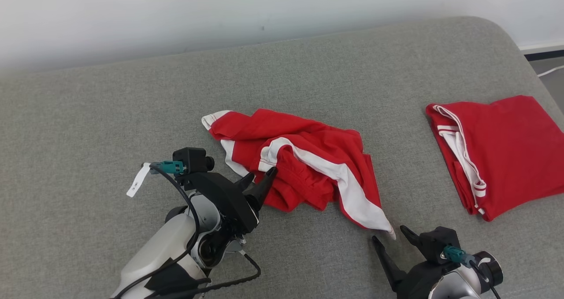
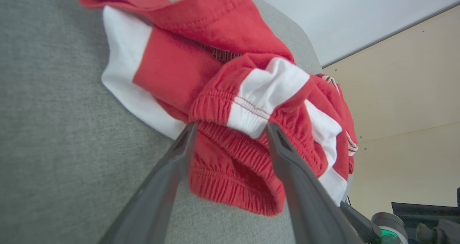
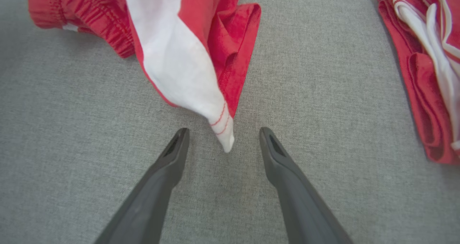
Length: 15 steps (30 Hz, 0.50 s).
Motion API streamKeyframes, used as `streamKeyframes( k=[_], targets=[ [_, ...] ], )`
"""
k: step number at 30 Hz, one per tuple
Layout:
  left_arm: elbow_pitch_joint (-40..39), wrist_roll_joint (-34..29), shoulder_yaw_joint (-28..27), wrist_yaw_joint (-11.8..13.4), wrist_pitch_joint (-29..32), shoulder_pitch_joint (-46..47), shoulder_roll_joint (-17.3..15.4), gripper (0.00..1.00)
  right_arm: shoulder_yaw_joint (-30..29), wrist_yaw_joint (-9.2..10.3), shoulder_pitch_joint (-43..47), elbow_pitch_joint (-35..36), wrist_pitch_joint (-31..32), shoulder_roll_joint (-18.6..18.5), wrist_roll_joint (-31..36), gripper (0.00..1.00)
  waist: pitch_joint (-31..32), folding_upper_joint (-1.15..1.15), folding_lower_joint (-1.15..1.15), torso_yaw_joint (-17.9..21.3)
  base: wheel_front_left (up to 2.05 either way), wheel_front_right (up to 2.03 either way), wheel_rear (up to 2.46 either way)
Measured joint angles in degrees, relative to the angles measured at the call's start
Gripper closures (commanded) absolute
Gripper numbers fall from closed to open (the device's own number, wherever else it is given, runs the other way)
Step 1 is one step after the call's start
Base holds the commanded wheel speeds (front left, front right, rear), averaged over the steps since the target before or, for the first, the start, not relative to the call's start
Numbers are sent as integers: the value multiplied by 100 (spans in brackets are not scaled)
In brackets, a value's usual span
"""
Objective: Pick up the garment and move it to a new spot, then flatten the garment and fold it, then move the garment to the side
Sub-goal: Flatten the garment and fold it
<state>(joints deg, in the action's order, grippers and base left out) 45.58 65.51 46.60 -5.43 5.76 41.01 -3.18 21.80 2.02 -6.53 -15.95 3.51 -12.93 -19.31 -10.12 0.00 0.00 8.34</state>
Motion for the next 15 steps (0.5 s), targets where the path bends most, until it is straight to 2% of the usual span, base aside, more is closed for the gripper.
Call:
streamKeyframes(
  k=[15],
  targets=[
    [44, 9, -73, -13, -85, 18, 33, 0, 5, -8, -112, -14, -1, -3, 0, 0, -46, 0, 0, 39, 0, 0, 0]
  ],
)
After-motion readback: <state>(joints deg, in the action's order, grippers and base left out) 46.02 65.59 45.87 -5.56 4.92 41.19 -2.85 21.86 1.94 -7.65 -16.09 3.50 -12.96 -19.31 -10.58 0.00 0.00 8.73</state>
